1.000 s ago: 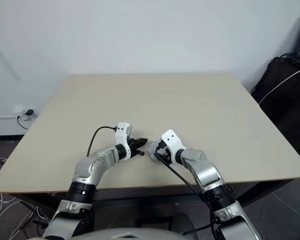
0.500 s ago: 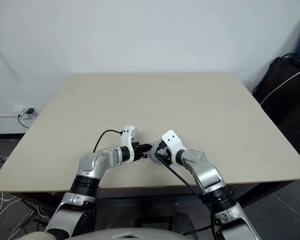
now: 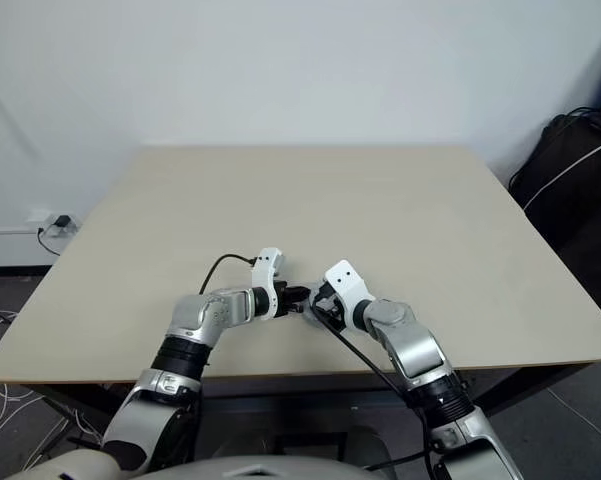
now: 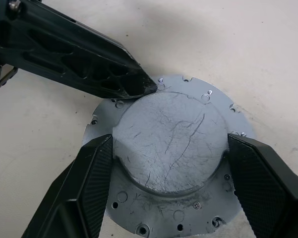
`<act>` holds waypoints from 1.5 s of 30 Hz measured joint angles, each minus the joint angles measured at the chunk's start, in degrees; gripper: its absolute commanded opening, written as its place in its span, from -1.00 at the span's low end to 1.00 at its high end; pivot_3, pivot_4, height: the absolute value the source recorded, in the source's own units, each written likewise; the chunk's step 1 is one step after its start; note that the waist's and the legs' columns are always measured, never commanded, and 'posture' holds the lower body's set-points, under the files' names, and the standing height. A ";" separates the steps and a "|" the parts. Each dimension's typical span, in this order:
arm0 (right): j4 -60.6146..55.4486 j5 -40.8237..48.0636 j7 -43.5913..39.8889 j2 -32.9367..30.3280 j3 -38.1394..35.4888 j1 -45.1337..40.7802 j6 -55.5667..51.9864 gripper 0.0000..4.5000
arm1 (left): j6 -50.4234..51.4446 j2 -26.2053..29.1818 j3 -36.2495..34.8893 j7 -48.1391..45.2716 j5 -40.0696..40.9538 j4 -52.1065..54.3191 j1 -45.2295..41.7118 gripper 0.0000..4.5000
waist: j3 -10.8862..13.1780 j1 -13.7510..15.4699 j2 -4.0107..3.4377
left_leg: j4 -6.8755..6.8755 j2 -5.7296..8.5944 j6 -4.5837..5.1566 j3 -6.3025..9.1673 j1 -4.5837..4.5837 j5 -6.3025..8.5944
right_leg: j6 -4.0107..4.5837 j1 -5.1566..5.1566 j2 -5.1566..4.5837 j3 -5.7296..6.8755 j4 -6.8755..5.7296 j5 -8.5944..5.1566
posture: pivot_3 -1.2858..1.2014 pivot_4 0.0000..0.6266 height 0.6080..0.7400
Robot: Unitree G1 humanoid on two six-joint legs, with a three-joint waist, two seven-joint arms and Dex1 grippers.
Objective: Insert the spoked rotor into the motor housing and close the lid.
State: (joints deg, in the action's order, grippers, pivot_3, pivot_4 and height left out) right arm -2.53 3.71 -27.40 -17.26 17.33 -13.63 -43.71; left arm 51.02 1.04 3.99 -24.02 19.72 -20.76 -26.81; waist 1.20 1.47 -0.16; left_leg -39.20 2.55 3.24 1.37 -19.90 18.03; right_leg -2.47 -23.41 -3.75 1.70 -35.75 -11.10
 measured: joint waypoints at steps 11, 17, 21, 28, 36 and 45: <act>-5.06 1.89 -2.78 -4.34 -2.42 4.11 -0.86 0.99 | 0.84 -0.66 0.10 -1.07 -0.65 -0.25 -0.40 -1.00 | -0.01 0.57 0.01 | 0.06 0.18 0.11 0.22 -0.07 0.06 | -0.25 0.00 -0.17 0.04 0.03 -0.14 | 0.03 -1.00 1.00; -10.01 4.83 -5.28 -9.14 -6.54 9.04 -2.53 0.99 | 1.01 -0.82 0.20 -1.51 -0.64 -0.14 -0.35 -1.00 | 0.00 0.90 0.03 | 0.07 0.29 0.22 0.32 -0.17 0.13 | -0.37 -0.01 -0.31 0.12 0.12 -0.22 | 0.03 -1.00 1.00; -9.94 9.24 -5.41 -8.19 -13.67 15.27 -3.55 0.99 | 0.99 -0.58 -0.11 -1.92 -0.58 0.78 -0.07 -1.00 | 0.07 0.98 0.12 | 0.05 0.31 0.23 0.38 -0.78 0.07 | -0.24 -0.33 -0.32 0.14 0.14 -0.09 | 0.03 -1.00 1.00; -8.53 17.80 7.53 7.11 -31.37 9.90 -4.85 0.99 | 0.96 -0.87 -0.02 -2.07 -0.67 0.86 -0.03 -1.00 | 0.11 1.00 0.02 | 0.07 0.31 0.05 0.49 -0.77 0.11 | -0.05 -0.37 -0.32 0.19 0.07 -0.02 | 0.03 -1.00 1.00; -3.68 27.01 14.71 17.44 -36.94 7.32 -18.39 0.99 | 0.89 -0.77 -0.06 -2.35 -0.70 0.86 -0.03 -1.00 | 0.07 0.78 -0.24 | 0.11 0.39 0.22 0.52 -0.87 0.09 | 0.09 -0.45 -0.42 0.17 0.05 -0.06 | 0.03 -1.00 1.00; -1.05 33.89 15.61 20.05 -40.24 5.38 -25.97 0.99 | 0.78 -0.53 -0.19 -2.37 -0.73 0.87 -0.02 -1.00 | -0.03 0.24 -0.41 | 0.14 0.43 0.30 0.54 -0.85 0.07 | 0.08 -0.45 -0.41 0.20 0.03 -0.05 | 0.03 -1.00 1.00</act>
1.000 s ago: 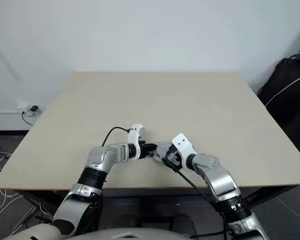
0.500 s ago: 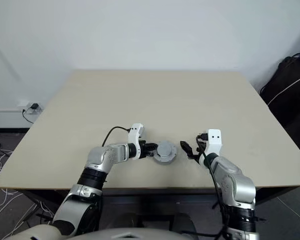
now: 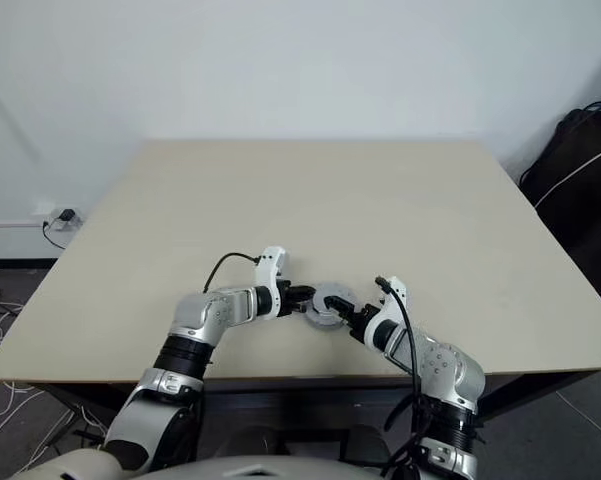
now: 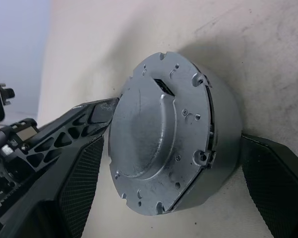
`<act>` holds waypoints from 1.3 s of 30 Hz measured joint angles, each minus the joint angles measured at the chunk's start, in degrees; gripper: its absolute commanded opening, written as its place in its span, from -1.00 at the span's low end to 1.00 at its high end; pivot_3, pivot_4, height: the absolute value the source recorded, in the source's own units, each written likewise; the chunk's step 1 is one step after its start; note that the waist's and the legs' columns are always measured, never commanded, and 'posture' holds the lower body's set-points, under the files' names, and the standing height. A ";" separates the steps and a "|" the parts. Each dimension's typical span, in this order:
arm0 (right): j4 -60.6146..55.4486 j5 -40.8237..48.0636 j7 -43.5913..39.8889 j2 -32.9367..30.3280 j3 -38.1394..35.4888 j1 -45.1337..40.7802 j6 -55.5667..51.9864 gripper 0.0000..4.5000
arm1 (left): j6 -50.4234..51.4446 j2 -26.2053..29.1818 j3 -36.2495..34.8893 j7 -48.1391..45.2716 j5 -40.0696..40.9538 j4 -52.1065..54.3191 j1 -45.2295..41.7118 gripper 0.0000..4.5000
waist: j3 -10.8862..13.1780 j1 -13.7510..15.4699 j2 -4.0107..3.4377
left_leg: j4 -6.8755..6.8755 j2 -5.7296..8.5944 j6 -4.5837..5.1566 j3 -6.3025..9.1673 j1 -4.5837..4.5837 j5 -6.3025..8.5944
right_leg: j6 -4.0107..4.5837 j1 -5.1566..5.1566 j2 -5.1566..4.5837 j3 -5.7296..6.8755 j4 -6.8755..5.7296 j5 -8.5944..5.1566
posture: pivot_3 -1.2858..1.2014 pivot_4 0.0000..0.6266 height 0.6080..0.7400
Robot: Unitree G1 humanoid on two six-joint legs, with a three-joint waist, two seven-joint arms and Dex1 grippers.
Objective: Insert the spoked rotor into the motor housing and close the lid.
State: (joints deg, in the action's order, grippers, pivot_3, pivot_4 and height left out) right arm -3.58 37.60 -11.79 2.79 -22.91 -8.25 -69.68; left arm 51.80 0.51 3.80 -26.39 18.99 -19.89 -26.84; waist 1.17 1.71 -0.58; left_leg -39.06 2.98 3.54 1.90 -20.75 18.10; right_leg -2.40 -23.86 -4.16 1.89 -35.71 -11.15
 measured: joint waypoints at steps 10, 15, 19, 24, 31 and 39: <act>4.68 6.50 1.05 1.64 -5.65 -0.90 -1.21 0.99 | -0.05 0.39 -0.19 0.00 -0.20 0.15 0.09 -1.00 | -0.04 -0.77 -0.06 | -0.01 0.00 0.01 0.00 0.14 -0.02 | -0.01 0.09 0.04 -0.01 -0.06 -0.01 | 0.03 -1.00 1.00; 5.34 9.34 1.18 1.76 -6.23 -0.44 -4.08 0.99 | -0.11 0.66 -0.45 0.05 -0.37 0.26 0.10 -1.00 | -0.04 -1.03 -0.07 | -0.01 -0.01 0.00 0.00 0.13 -0.03 | 0.00 0.07 0.04 -0.02 -0.08 -0.01 | 0.03 -1.00 1.00; 5.34 9.81 1.56 1.79 -6.21 -0.35 -4.47 0.99 | -0.11 0.65 -0.46 0.05 -0.37 0.26 0.12 -1.00 | -0.04 -1.04 -0.07 | 0.00 0.00 0.00 0.00 0.13 -0.03 | 0.00 0.07 0.03 -0.02 -0.08 -0.01 | 0.03 -1.00 1.00; 6.02 9.95 2.62 1.84 -6.22 0.21 -4.32 0.32 | -0.11 0.62 -0.48 0.06 -0.37 0.27 0.11 -1.00 | -0.03 -1.02 -0.08 | -0.01 0.00 0.00 0.00 0.11 -0.03 | -0.01 0.06 0.04 -0.02 -0.08 -0.01 | 0.03 -1.00 1.00; 5.32 12.89 2.12 1.92 -6.58 0.80 -4.39 -0.46 | -0.19 1.37 -1.53 0.49 -0.92 0.34 0.42 -1.00 | -0.08 -1.04 -0.14 | -0.02 0.00 -0.01 -0.01 0.19 -0.04 | -0.02 0.12 0.04 -0.02 -0.10 -0.02 | 0.03 -1.00 1.00; 5.32 13.64 2.32 1.96 -6.57 1.39 -4.60 -0.46 | -0.19 1.30 -1.56 0.48 -0.90 0.51 0.63 -1.00 | -0.08 -1.03 -0.14 | -0.02 0.00 0.00 -0.01 0.18 -0.05 | -0.03 0.13 0.06 -0.02 -0.10 -0.01 | 0.03 -1.00 1.00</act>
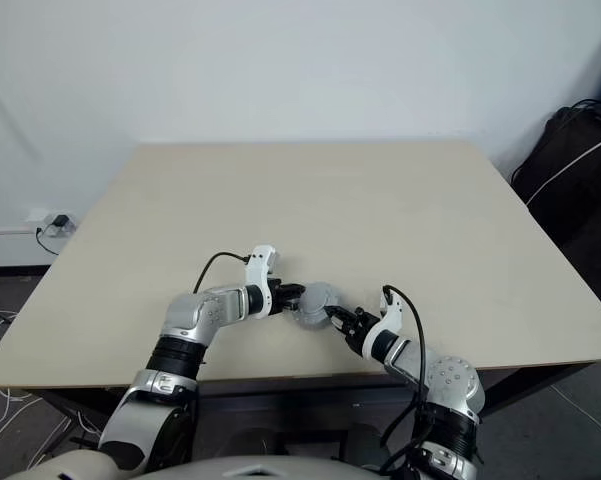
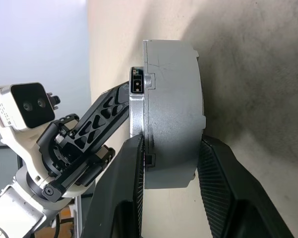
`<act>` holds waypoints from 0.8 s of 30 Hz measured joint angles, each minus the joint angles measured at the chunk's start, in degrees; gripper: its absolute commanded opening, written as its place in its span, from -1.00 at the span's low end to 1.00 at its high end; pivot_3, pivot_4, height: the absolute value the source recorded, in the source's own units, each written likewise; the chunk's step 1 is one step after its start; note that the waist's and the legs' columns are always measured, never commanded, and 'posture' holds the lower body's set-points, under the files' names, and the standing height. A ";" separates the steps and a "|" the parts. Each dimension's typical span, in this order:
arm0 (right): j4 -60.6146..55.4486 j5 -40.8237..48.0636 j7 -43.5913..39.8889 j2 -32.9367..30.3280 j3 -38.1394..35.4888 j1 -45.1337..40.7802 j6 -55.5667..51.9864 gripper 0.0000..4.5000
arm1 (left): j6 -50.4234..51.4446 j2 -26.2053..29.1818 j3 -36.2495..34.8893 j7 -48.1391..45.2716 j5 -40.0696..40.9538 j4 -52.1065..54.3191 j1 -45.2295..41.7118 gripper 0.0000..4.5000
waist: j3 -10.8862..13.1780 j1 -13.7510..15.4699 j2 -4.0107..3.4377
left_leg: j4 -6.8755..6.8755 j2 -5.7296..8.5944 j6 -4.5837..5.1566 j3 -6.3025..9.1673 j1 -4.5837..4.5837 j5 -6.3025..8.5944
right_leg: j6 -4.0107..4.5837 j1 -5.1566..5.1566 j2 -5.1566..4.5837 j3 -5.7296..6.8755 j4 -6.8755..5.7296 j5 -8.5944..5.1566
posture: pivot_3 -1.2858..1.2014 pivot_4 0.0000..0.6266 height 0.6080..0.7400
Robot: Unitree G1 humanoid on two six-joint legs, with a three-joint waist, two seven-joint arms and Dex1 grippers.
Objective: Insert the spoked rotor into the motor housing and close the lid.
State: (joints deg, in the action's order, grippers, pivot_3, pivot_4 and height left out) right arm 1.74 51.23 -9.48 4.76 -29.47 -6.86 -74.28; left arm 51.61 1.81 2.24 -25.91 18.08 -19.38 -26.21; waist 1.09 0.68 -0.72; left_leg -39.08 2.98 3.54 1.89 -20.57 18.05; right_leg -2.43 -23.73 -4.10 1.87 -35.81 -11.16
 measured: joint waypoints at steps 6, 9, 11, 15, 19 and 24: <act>0.00 0.86 0.30 0.09 0.25 0.50 -0.07 -0.46 | -1.59 -0.46 -0.31 0.58 -0.01 1.50 1.60 -1.00 | -0.01 0.00 -0.02 | 0.00 0.00 0.00 0.00 -0.01 0.00 | 0.00 -0.01 -0.01 -0.01 0.00 0.00 | 0.03 -1.00 1.00; -0.02 1.39 0.76 0.12 0.42 0.54 0.04 -0.46 | -5.43 -2.36 -1.79 3.15 -0.01 2.83 4.14 -1.00 | 0.00 -0.01 -0.01 | 0.01 -0.02 -0.01 0.00 -0.04 0.00 | 0.01 -0.06 -0.03 -0.04 0.01 0.01 | 0.03 -1.00 1.00; -0.10 2.11 1.06 0.20 0.50 0.89 0.24 -0.46 | -10.17 -5.12 -4.46 6.47 0.29 6.00 7.37 -1.00 | 0.03 -0.05 0.01 | 0.02 -0.04 -0.03 -0.01 -0.14 0.02 | 0.02 -0.16 -0.07 -0.09 0.01 0.01 | 0.03 -1.00 1.00; -0.30 3.76 1.75 0.41 0.60 1.66 0.58 -0.46 | -19.32 -6.06 -7.70 11.04 0.21 13.42 12.05 -1.00 | 0.00 0.00 -0.05 | 0.03 -0.12 -0.15 -0.10 -0.51 0.03 | 0.12 -0.60 -0.04 -0.15 -0.07 0.04 | 0.03 -1.00 1.00; -1.14 5.25 2.48 0.44 1.10 2.76 1.49 -0.46 | -21.27 -5.40 -10.80 11.44 4.05 18.93 16.83 -1.00 | -0.04 0.15 -0.11 | 0.00 -0.11 -0.06 -0.14 -0.69 0.00 | 0.14 -0.77 -0.06 -0.15 -0.05 0.05 | 0.03 -1.00 1.00; -1.68 8.07 3.54 0.45 1.15 3.42 3.79 -0.47 | -15.46 -5.98 -14.91 9.27 18.85 26.23 25.56 -0.83 | 0.04 0.07 -0.08 | -0.06 -0.11 0.03 -0.17 -0.89 0.03 | 0.14 -0.90 -0.06 -0.11 -0.01 0.04 | 0.03 -1.00 1.00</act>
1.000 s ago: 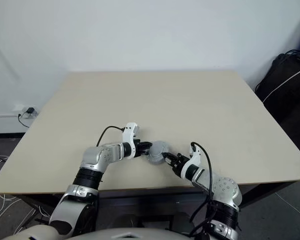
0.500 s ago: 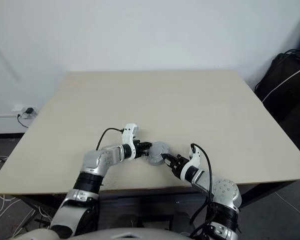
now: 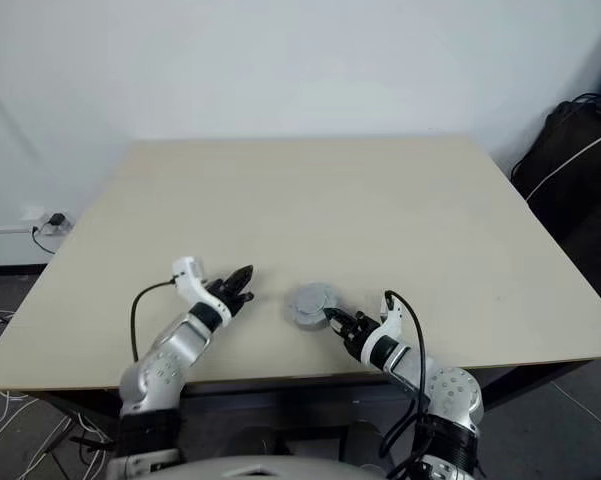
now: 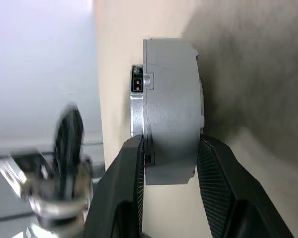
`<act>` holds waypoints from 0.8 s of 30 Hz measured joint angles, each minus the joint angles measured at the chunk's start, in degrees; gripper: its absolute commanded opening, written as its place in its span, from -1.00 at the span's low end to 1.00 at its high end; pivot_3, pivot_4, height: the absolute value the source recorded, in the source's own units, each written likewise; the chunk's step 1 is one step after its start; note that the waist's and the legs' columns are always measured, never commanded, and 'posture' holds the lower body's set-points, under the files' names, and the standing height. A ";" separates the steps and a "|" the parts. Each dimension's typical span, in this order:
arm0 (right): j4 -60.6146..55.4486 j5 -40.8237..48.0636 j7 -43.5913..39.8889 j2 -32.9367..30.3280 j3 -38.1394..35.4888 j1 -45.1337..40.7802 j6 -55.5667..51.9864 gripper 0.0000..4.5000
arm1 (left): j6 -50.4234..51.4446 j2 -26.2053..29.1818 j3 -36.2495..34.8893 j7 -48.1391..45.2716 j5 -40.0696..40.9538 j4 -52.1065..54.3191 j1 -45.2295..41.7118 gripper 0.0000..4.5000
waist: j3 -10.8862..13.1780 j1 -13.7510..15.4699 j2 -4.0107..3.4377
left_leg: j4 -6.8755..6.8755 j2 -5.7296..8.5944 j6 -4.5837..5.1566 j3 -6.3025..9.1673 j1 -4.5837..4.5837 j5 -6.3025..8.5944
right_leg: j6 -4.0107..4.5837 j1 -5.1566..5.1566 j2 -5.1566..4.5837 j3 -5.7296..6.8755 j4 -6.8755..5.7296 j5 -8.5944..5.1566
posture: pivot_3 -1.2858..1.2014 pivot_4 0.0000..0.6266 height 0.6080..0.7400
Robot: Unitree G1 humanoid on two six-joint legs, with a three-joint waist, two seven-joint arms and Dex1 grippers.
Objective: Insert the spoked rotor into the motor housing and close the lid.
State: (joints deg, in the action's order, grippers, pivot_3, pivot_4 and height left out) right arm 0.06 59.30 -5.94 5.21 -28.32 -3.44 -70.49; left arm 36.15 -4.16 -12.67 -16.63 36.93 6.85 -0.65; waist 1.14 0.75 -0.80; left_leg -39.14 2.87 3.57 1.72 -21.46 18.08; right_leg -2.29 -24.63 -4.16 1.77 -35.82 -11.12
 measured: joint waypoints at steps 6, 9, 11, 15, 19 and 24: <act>-0.21 4.99 1.05 -0.06 0.17 -2.99 2.59 -0.47 | 6.91 -0.03 -0.17 0.64 12.33 4.30 5.05 0.02 | 0.13 -0.06 -0.07 | -0.08 0.03 0.05 -0.01 0.00 -0.04 | -0.04 0.05 0.18 0.02 -0.01 0.02 | 0.03 -1.00 1.00; -0.26 6.97 1.36 0.03 0.36 -5.05 4.39 -0.47 | 8.99 -0.04 -0.39 1.81 19.86 4.54 6.23 0.46 | 0.14 -0.09 -0.07 | -0.09 0.02 0.04 -0.02 0.03 -0.07 | -0.04 0.07 0.47 -0.02 -0.02 0.03 | 0.03 -1.00 1.00; -0.26 7.89 1.73 0.18 0.47 -6.33 5.50 -0.47 | 9.45 -0.06 -0.51 2.48 25.00 4.59 6.67 0.74 | 0.14 -0.12 -0.08 | -0.09 0.00 0.04 -0.04 0.04 -0.07 | -0.04 0.07 0.50 -0.05 -0.03 0.03 | 0.03 -1.00 1.00; -0.26 9.78 2.66 0.29 1.12 -7.83 6.62 -0.47 | 8.44 -0.04 -0.12 4.12 31.46 4.70 8.11 1.00 | 0.13 -0.12 -0.08 | -0.08 0.00 -0.02 -0.08 0.08 -0.10 | -0.01 0.10 0.52 -0.10 -0.03 0.01 | 0.03 -1.00 1.00; -0.26 10.88 3.34 -0.63 2.81 -7.84 6.10 -0.47 | 6.67 -0.02 0.66 5.18 36.01 4.69 8.90 1.00 | 0.13 -0.07 -0.08 | -0.09 0.01 -0.08 -0.18 0.11 -0.15 | 0.23 0.11 0.52 -0.17 -0.03 -0.12 | 0.03 -1.00 1.00; -0.72 14.08 3.45 -1.89 4.87 -6.95 3.74 -0.47 | 5.47 0.04 3.78 6.09 41.01 3.58 9.12 1.00 | 0.13 -0.11 -0.08 | -0.09 -0.01 0.04 -0.30 0.23 -0.09 | 0.24 0.17 0.56 -0.28 -0.04 -0.12 | 0.03 -1.00 1.00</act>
State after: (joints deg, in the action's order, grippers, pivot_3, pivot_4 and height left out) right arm -0.66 73.38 -2.50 3.32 -23.45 -10.39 -66.75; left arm 41.62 -4.13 -8.89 -10.54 77.95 10.43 8.47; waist 1.27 0.64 -0.88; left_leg -39.23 2.87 3.61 1.42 -21.23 17.99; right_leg -2.05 -24.46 -3.61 1.49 -35.86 -11.24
